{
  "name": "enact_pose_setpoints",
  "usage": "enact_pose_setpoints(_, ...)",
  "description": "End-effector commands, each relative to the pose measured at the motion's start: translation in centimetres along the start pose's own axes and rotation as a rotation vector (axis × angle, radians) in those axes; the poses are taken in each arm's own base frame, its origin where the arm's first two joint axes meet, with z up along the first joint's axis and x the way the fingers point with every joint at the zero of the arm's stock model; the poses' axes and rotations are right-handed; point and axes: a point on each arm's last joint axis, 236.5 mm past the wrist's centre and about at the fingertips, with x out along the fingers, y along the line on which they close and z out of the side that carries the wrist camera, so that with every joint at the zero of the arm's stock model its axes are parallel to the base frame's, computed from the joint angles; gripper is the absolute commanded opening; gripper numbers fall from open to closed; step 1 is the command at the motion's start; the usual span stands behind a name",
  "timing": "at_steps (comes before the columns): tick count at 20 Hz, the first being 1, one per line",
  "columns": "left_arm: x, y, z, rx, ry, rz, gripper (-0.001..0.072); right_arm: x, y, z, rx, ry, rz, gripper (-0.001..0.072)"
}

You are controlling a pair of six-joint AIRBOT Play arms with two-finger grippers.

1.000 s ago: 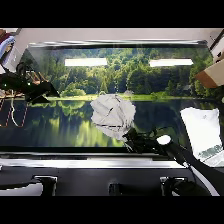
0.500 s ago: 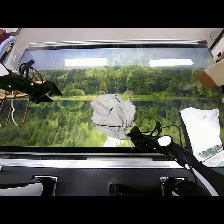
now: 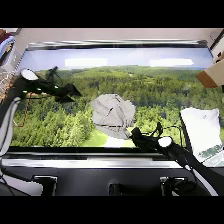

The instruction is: Fold the clothes and pants, and hang the long-sleeved shirts on hangers.

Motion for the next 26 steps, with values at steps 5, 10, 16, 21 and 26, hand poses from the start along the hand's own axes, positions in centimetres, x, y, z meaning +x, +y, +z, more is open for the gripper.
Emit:
enact_pose_setpoints(5, 9.2, -0.7, -0.9, -0.061, 0.097, -0.155, 0.0682, -0.3, 0.5, -0.7, 0.002, 0.027, 0.014, 0.0043)
enact_pose_setpoints(10, 9.9, -0.4, 1.1, -0.063, 0.012, -0.134, 0.0391, -0.3, 0.4, -1.2, 0.002, 0.046, 0.01, 0.0044)
enact_pose_setpoints(16, 10.7, -0.4, 0.9, -0.049, 0.015, -0.129, 0.0019, -0.3, 0.4, -1.3, 0.003, 0.049, 0.011, 0.0044)
enact_pose_setpoints(21, 5.3, -3.5, 4.3, 0.03, -0.091, -0.166, 0.0014, -2.9, 3.7, 0.9, -0.104, -0.086, 0.116, 0.0041)
enact_pose_setpoints(26, -14.0, -10.9, 11.8, 0.201, -0.504, -0.212, 0.0014, -10.6, 13.0, 5.1, -0.242, -0.379, 0.376, 0.0039)
